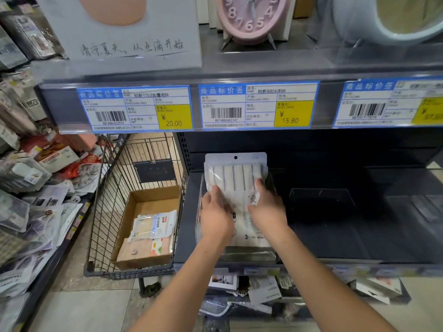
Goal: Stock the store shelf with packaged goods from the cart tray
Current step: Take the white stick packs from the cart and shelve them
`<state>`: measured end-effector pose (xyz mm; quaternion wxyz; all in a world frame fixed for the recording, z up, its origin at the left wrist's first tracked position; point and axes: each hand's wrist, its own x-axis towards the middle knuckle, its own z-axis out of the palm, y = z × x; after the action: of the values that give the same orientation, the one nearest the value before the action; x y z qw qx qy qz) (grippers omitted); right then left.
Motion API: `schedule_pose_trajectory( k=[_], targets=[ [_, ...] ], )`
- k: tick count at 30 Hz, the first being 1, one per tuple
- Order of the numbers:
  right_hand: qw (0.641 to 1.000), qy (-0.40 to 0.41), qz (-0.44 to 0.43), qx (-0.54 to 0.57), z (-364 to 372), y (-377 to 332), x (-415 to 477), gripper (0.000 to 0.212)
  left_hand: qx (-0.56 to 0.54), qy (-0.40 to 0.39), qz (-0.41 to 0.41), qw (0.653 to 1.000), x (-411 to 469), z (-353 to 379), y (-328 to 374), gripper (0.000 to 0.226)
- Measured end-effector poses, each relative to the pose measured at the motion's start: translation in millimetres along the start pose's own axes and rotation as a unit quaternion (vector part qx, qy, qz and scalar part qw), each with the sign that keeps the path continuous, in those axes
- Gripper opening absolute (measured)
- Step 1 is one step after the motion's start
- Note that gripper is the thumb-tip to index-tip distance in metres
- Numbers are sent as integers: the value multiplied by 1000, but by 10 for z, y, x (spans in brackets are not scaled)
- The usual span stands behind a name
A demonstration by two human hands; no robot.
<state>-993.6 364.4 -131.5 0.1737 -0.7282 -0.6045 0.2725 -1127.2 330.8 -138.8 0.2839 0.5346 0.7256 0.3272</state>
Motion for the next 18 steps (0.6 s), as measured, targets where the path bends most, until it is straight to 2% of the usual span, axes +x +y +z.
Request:
schedule_pose_trajectory(
  k=[4, 8, 11, 15, 18],
  targets=[
    [1000, 10, -4, -22, 101, 22, 27, 70, 8, -11, -7, 1000, 19, 23, -28, 35],
    [1000, 10, 6, 12, 95, 11, 24, 70, 8, -7, -15, 1000, 29, 1, -11, 34],
    [999, 26, -1, 43, 74, 1, -52, 77, -9, 2, -18, 1000, 10, -11, -4, 42],
    [995, 76, -60, 6, 87, -10, -186, 75, 19, 20, -3, 1000, -92, -41, 83, 65],
    [991, 92, -88, -25, 94, -8, -228, 73, 26, 38, 16, 999, -131, -92, 154, 68]
  ],
)
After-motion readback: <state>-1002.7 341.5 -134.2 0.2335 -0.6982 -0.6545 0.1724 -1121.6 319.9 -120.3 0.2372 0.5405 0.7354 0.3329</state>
